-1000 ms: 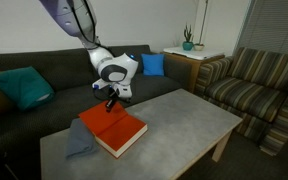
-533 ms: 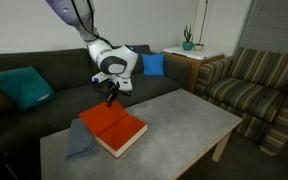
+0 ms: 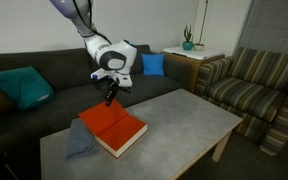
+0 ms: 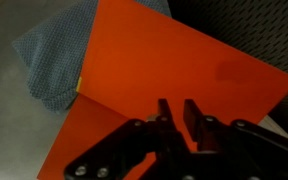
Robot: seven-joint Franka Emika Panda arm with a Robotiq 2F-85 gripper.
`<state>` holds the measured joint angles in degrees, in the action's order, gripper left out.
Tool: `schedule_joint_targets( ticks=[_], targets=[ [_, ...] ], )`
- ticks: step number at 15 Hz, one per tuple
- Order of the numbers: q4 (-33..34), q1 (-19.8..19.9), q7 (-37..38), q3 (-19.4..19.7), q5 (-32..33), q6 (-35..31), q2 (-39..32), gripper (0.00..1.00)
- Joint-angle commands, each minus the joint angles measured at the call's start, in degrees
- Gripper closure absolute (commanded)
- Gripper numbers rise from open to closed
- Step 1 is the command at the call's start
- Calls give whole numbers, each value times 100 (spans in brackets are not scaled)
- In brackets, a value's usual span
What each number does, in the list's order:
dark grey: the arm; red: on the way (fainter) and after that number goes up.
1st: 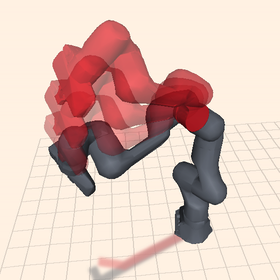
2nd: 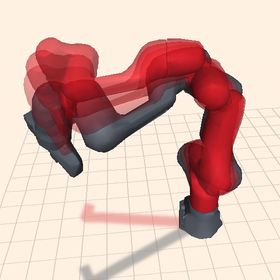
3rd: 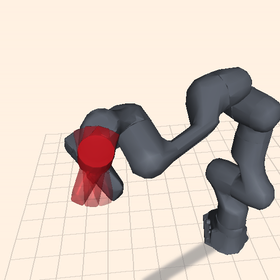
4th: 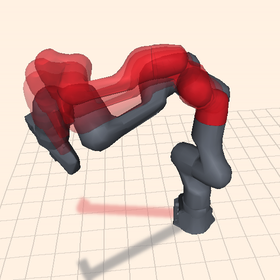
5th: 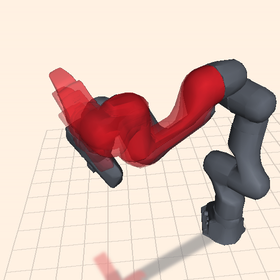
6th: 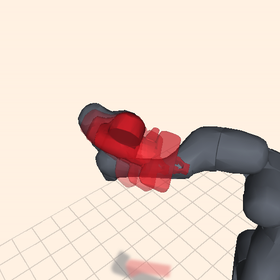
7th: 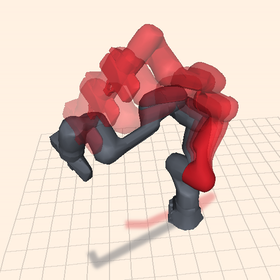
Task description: Open the cover of the book on the table
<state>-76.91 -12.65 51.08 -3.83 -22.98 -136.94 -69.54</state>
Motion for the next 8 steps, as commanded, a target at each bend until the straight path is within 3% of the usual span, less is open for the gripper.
schedule_joint_targets(
  ticks=[1,8],
  targets=[
    [-484,-64,124,49,154,-96,383,47],
    [-626,63,2,-169,50,35,583,1]
  ],
)
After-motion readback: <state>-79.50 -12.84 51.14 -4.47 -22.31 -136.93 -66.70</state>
